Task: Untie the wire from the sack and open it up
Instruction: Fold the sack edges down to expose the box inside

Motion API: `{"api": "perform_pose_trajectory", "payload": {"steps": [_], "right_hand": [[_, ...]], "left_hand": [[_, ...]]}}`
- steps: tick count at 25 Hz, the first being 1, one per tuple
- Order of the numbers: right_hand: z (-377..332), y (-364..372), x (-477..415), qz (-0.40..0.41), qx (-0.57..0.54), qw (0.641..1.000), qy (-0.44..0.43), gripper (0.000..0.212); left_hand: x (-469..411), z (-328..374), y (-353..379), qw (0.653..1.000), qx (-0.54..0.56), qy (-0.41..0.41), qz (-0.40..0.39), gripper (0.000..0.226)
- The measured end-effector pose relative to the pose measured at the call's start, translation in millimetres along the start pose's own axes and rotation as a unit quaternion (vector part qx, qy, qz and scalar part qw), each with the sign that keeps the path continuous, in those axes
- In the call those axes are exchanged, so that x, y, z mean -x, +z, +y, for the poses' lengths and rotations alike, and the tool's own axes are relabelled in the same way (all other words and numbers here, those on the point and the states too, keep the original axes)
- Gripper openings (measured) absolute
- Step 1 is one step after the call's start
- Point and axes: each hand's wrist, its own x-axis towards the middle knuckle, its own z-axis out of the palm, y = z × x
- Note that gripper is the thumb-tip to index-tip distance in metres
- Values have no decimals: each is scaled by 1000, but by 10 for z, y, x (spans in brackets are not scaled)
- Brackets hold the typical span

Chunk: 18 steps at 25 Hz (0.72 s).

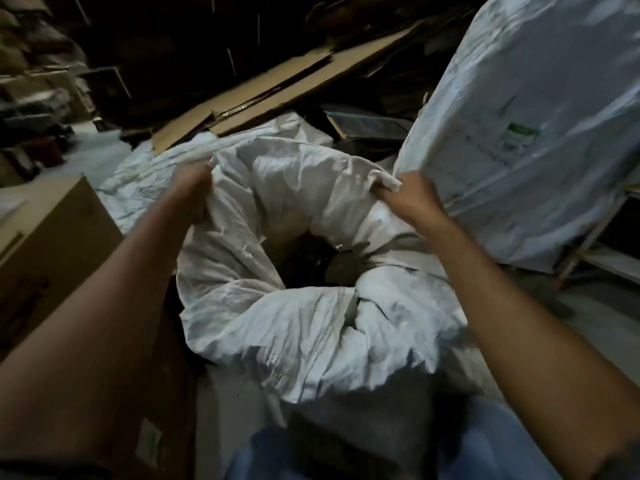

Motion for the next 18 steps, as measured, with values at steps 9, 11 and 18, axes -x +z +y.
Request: {"api": "perform_pose_trajectory", "payload": {"steps": [9, 11, 18], "right_hand": [[-835, -619, -809, -349, 68, 932, 71, 68], [-826, -744, -908, -388, 4, 918, 78, 37], [-522, -484, -1165, 16, 44, 999, -15, 67]], "left_hand": [[-112, 178, 437, 758, -375, 523, -102, 85], [-168, 245, 998, 749, -407, 472, -228, 84], [-1166, 473, 1546, 915, -152, 167, -335, 11]]}}
